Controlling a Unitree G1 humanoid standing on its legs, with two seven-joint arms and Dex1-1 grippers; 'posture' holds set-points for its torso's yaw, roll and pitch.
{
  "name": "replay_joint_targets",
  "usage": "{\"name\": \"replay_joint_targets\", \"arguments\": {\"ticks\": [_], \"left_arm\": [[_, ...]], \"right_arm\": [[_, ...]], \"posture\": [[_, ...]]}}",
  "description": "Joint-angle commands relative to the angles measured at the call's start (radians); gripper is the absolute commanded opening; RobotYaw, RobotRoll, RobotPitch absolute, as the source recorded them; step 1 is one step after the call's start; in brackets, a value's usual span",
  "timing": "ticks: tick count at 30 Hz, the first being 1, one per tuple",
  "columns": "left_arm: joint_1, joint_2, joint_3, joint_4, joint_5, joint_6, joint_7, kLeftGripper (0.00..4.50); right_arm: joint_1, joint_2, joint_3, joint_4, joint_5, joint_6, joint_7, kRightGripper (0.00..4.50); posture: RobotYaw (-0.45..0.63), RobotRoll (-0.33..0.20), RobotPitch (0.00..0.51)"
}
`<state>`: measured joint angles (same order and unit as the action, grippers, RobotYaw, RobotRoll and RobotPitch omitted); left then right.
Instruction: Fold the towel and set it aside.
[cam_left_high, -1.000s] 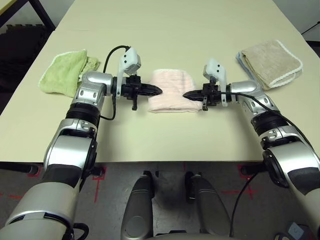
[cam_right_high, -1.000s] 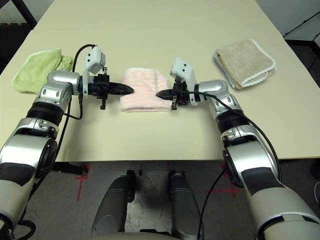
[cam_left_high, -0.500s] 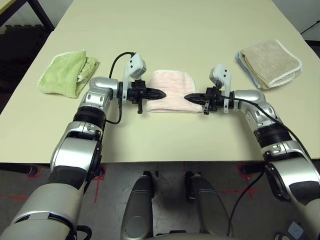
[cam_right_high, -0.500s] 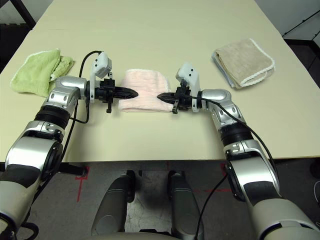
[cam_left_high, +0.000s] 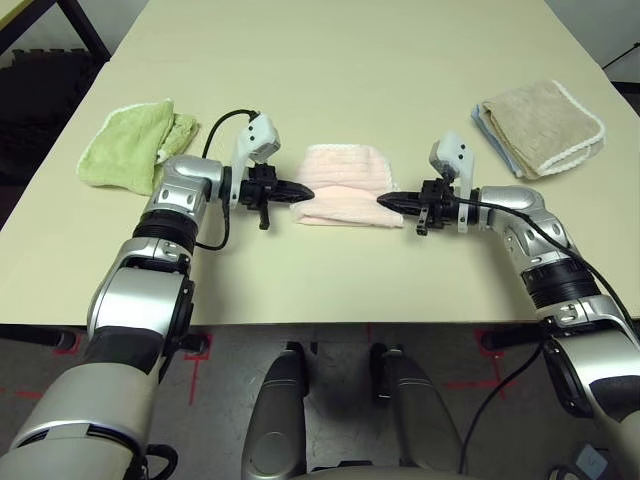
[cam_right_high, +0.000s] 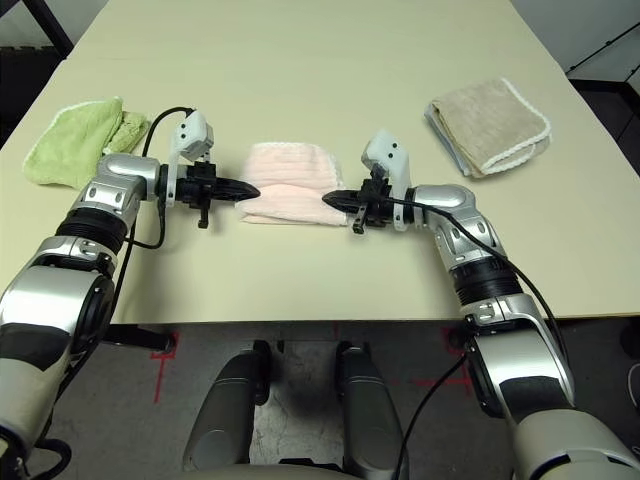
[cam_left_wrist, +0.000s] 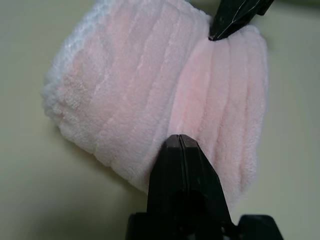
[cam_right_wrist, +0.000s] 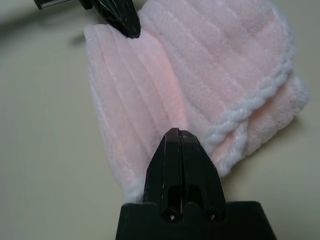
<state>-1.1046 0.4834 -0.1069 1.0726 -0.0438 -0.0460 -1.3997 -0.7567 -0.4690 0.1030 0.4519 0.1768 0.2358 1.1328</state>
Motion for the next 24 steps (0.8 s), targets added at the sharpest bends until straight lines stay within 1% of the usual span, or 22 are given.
{"name": "replay_joint_targets", "arguments": {"ticks": [1, 4, 6, 9, 13, 15, 19, 24], "left_arm": [[-0.049, 0.01, 0.047, -0.031, -0.05, 0.04, -0.041, 0.04], [-0.089, 0.002, 0.099, -0.074, -0.116, 0.118, -0.078, 0.04], [-0.106, -0.008, 0.118, -0.084, -0.131, 0.127, -0.064, 0.04], [-0.131, -0.022, 0.126, -0.056, -0.117, 0.121, -0.002, 0.04], [-0.126, -0.026, 0.096, 0.023, -0.061, 0.072, 0.036, 0.04], [-0.121, -0.031, 0.084, 0.056, -0.04, 0.055, 0.043, 0.04], [-0.113, -0.046, 0.072, 0.103, -0.016, 0.02, 0.053, 0.04], [-0.109, -0.077, 0.074, 0.152, 0.01, -0.006, 0.131, 0.04]], "right_arm": [[-0.043, -0.021, -0.034, -0.024, 0.033, 0.025, 0.008, 0.0], [-0.119, 0.003, -0.074, 0.017, 0.067, 0.023, -0.026, 0.0], [-0.164, 0.033, -0.088, 0.064, 0.074, 0.009, -0.051, 0.0], [-0.225, 0.093, -0.077, 0.175, 0.037, -0.078, -0.091, 0.0], [-0.3, 0.184, -0.046, 0.37, -0.029, -0.2, -0.152, 0.0], [-0.328, 0.213, -0.042, 0.452, -0.052, -0.243, -0.17, 0.0], [-0.364, 0.245, -0.042, 0.564, -0.078, -0.302, -0.189, 0.0], [-0.377, 0.261, -0.032, 0.659, -0.123, -0.345, -0.215, 0.0]], "posture": [[0.03, 0.0, 0.211], [0.03, 0.0, 0.21], [0.04, 0.0, 0.209], [0.04, 0.0, 0.207], [0.04, 0.0, 0.213], [0.04, 0.0, 0.216], [0.04, 0.0, 0.219], [0.03, 0.0, 0.223]]}}
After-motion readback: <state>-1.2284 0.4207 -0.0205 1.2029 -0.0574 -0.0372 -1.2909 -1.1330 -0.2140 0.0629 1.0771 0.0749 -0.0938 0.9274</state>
